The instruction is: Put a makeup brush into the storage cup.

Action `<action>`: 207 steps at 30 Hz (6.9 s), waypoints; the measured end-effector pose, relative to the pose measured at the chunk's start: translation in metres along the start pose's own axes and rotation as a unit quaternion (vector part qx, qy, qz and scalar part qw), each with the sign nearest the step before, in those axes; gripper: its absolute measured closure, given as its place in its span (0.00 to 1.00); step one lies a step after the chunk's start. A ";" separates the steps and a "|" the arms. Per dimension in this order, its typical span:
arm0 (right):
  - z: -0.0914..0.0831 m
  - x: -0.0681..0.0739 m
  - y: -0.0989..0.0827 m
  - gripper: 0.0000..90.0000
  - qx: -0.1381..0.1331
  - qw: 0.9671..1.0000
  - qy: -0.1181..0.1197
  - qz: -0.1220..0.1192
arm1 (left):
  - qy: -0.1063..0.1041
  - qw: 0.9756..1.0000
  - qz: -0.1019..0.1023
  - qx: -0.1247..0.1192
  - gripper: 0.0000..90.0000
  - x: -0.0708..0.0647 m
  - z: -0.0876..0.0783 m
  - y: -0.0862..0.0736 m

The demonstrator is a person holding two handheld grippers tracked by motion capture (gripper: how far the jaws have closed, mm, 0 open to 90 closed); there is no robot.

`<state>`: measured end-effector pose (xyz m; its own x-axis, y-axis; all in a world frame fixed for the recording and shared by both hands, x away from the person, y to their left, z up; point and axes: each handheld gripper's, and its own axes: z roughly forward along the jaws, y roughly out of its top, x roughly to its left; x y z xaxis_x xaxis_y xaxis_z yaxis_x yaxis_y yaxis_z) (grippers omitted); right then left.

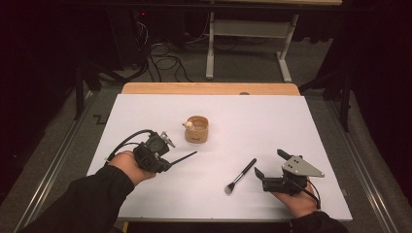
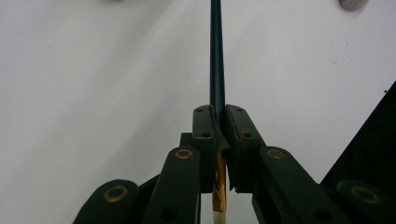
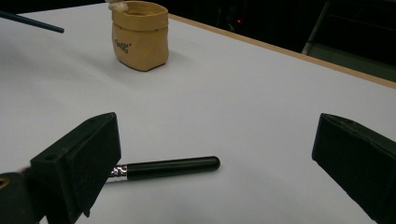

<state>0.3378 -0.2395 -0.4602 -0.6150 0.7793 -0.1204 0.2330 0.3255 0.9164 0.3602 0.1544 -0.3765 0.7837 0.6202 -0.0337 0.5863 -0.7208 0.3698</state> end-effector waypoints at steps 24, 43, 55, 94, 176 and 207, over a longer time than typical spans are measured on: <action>0.001 0.006 0.002 0.02 0.006 1.000 0.010 -0.008 | -0.022 0.998 0.061 0.027 0.93 -0.022 0.012 0.028; 0.029 0.044 0.040 0.02 0.023 0.996 0.060 -0.062 | -0.024 0.995 0.089 0.047 0.93 -0.027 0.020 0.032; 0.056 0.067 0.056 0.12 0.037 0.988 0.095 -0.113 | -0.025 0.995 0.089 0.049 0.93 -0.029 0.019 0.033; 0.051 0.095 0.042 0.58 0.061 0.953 0.113 -0.275 | -0.050 0.992 0.101 0.062 0.93 -0.043 0.015 0.043; 0.060 0.105 0.041 0.93 0.113 0.893 0.103 -0.424 | -0.054 0.989 0.117 0.071 0.92 -0.053 0.020 0.062; 0.058 0.105 0.040 0.97 0.109 0.886 0.094 -0.440 | -0.028 0.995 0.083 0.054 0.45 -0.045 0.016 0.062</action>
<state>0.3257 -0.1134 -0.4580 -0.7409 0.0757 -0.6673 -0.2719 0.8747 0.4012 0.3643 0.0765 -0.3674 0.8803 0.4733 -0.0329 0.4634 -0.8429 0.2734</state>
